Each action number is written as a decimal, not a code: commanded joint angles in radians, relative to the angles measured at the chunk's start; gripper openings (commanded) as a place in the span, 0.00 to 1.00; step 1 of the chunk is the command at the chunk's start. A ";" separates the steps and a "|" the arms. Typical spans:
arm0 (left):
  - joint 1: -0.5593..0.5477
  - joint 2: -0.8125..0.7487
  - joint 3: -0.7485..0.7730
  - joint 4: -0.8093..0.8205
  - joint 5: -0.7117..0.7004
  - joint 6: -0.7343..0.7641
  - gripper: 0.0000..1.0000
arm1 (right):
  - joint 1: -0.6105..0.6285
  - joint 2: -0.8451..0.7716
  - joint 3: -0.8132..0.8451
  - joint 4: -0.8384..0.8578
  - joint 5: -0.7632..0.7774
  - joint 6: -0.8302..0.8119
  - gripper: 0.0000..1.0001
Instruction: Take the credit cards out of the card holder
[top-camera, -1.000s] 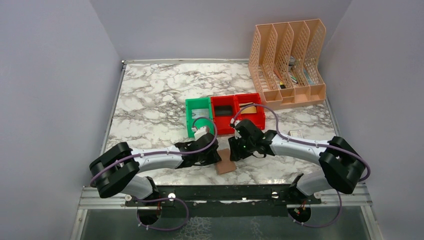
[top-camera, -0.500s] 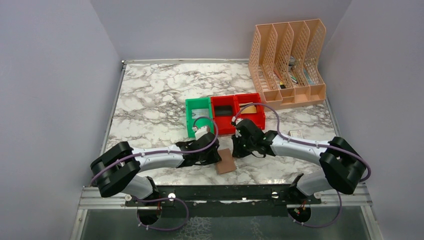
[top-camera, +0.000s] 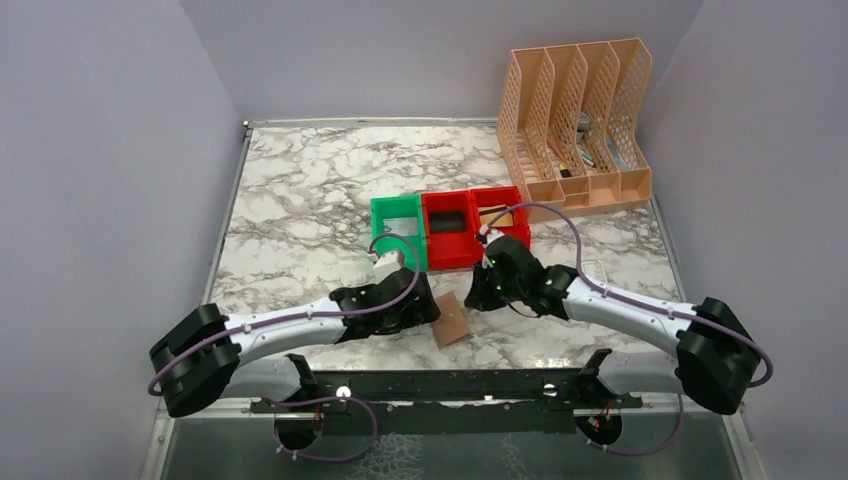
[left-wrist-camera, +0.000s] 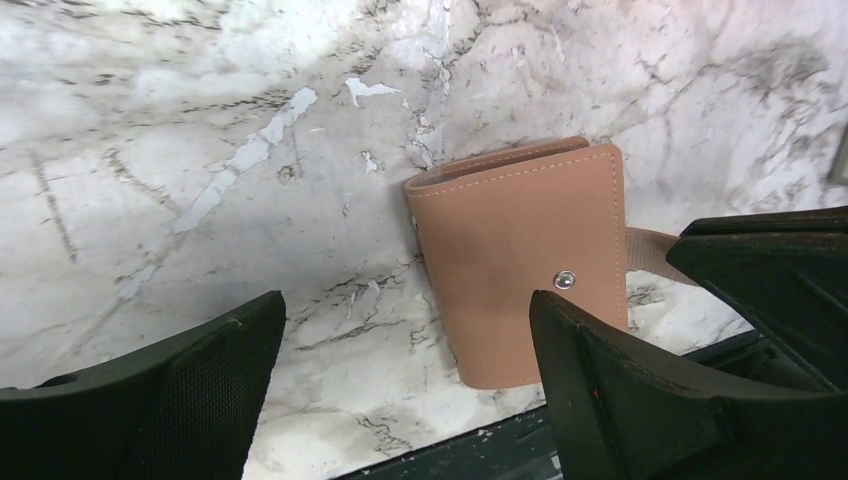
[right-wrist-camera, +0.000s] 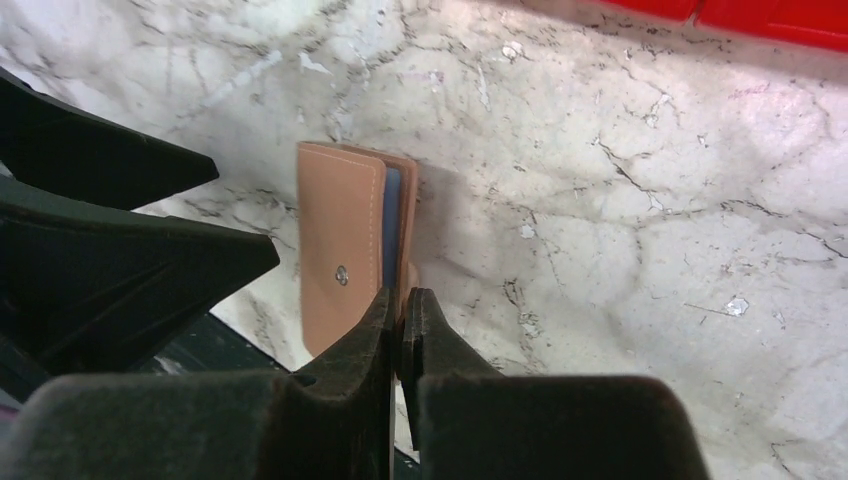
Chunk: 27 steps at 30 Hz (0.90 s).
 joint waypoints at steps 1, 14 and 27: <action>0.003 -0.112 -0.020 -0.069 -0.093 0.004 0.99 | -0.002 -0.065 0.041 0.010 -0.037 0.038 0.01; 0.041 -0.359 -0.016 -0.226 -0.195 0.004 0.99 | -0.002 0.006 0.091 0.167 -0.267 0.107 0.01; 0.045 -0.462 -0.040 -0.272 -0.228 -0.034 0.99 | -0.002 0.018 0.103 0.210 -0.311 0.131 0.01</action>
